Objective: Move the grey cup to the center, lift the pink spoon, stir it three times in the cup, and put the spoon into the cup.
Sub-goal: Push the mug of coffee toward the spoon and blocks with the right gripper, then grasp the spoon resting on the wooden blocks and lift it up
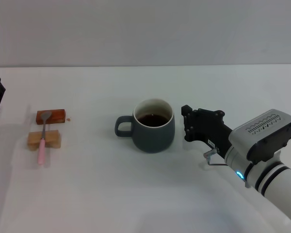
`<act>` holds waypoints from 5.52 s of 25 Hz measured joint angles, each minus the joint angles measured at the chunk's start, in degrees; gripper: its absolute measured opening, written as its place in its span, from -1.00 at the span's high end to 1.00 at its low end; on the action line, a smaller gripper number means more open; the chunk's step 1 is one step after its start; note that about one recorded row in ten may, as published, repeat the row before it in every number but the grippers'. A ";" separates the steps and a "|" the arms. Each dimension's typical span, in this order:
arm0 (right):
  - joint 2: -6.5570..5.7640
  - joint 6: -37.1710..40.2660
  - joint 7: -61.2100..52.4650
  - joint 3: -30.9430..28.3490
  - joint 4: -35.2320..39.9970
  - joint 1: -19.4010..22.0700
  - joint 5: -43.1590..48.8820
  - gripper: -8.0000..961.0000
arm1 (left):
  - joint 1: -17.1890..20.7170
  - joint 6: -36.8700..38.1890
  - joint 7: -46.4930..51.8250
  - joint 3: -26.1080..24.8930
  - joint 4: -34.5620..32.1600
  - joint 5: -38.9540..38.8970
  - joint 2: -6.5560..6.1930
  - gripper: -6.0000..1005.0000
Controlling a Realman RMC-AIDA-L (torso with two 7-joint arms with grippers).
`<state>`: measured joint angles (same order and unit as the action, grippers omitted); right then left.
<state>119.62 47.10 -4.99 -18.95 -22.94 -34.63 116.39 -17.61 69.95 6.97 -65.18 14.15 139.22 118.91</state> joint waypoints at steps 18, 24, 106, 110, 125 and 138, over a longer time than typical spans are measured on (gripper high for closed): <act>0.00 -0.05 -0.03 0.77 -2.04 -0.05 1.88 0.98 | 0.03 0.01 0.33 -0.03 -0.01 0.00 -0.08 -0.55; 0.00 -0.20 -0.03 1.28 -2.39 -0.06 1.98 0.98 | 0.03 0.01 0.32 -0.01 -0.01 0.00 -0.09 -0.55; -0.44 25.23 0.22 -21.04 12.52 17.66 1.83 0.98 | 13.75 -4.12 -8.46 24.74 9.76 -1.52 0.18 -0.55; -0.38 25.73 0.24 -21.04 12.53 18.06 1.79 0.98 | 13.85 -4.12 -8.52 25.19 9.86 -1.52 0.18 -0.55; -0.45 25.86 0.15 -21.00 12.34 18.23 1.83 0.98 | 13.45 -7.14 -8.61 25.07 9.40 -2.15 0.18 -0.55; -0.45 25.94 0.08 -20.65 12.31 18.22 1.83 0.99 | 12.84 -8.26 -10.03 24.80 10.37 -2.20 0.17 -0.55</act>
<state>119.18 73.04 -4.91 -39.60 -10.63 -16.41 118.22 -4.76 61.70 -3.06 -40.39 24.52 137.01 119.09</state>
